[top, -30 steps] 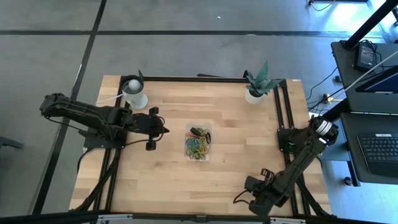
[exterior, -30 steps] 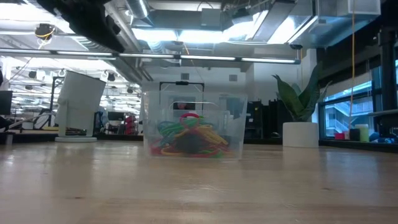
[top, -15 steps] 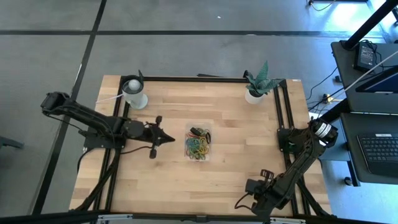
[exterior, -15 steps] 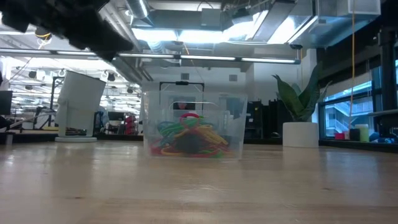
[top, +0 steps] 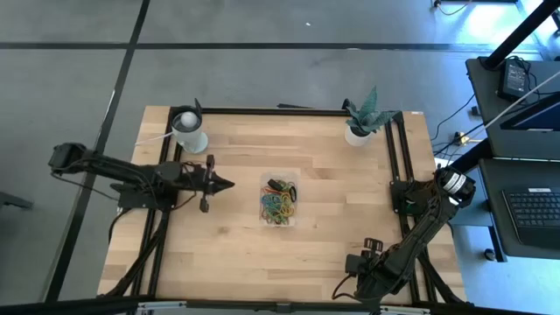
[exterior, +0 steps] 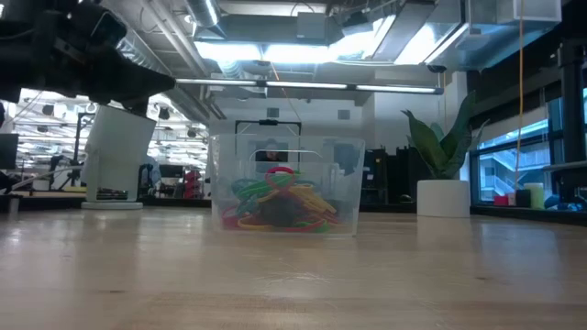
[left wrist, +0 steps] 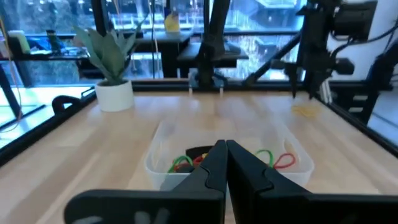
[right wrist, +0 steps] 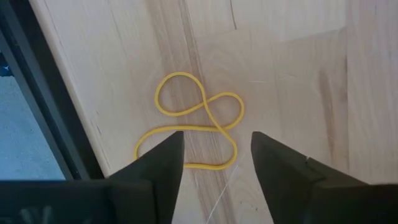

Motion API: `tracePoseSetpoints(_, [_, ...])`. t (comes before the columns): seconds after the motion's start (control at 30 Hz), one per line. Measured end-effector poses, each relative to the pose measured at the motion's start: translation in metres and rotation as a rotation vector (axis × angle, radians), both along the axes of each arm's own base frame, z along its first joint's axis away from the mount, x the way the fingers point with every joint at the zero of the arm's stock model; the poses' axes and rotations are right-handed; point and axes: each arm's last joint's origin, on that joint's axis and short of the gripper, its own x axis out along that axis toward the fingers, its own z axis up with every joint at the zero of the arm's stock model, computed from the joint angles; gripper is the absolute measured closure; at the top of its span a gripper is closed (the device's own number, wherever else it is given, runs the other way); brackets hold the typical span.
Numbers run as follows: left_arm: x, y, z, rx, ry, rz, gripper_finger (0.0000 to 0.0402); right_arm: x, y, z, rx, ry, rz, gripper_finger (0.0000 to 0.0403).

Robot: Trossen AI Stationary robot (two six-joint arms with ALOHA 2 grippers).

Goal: Pick and place rubber bands into bin
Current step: Put the yellow rubber band into the transparent bin

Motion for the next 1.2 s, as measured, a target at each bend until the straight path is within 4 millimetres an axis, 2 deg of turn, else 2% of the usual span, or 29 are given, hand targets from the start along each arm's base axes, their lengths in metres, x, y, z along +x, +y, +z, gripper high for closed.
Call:
tracePoseSetpoints(0.4, [-0.024, 0.008, -0.008, -0.051, 0.076, 0.035, 0.0400, 0.000, 0.000, 0.000, 0.006, -0.004, -0.005, 0.0201])
tracePoseSetpoints(0.77, [-0.038, 0.009, -0.001, -0.001, -0.015, 0.049, 0.0400, 0.002, 0.001, 0.000, -0.009, -0.038, -0.009, 0.0201])
tracePoseSetpoints(1.0, [-0.038, 0.009, -0.001, -0.035, -0.015, 0.052, 0.0400, 0.001, -0.001, -0.023, 0.063, -0.089, -0.016, 0.0201])
tracePoseSetpoints(1.2, [-0.038, 0.009, -0.001, -0.063, -0.016, 0.044, 0.0400, -0.006, -0.013, -0.038, 0.024, -0.044, -0.010, 0.0201])
